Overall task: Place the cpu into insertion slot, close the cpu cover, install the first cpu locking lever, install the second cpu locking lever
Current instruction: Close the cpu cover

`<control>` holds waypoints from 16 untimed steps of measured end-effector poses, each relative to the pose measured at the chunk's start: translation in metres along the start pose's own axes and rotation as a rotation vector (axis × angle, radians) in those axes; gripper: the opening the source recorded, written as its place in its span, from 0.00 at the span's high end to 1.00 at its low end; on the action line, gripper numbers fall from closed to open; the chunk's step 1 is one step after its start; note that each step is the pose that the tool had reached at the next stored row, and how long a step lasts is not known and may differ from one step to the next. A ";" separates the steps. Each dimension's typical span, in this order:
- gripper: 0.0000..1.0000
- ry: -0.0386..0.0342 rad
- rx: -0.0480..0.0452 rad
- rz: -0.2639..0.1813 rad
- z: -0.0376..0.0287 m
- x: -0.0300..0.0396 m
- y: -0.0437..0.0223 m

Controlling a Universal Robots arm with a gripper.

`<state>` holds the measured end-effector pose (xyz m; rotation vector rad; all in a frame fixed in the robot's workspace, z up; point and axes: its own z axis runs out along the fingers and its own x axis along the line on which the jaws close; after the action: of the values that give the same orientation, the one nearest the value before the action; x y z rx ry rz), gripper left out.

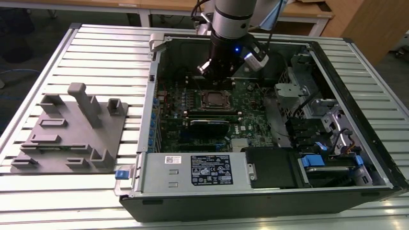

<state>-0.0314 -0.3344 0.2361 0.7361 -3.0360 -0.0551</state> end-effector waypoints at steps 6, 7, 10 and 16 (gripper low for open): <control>0.90 0.0026 0.0006 -0.065 0.0000 0.0000 0.0000; 0.90 0.0030 0.0007 -0.076 0.0000 0.0000 0.0000; 0.90 0.0043 0.0010 -0.109 0.0000 0.0000 0.0000; 0.90 0.0067 0.0015 -0.175 0.0000 0.0000 0.0000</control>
<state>-0.0314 -0.3344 0.2361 0.9972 -2.9573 -0.0525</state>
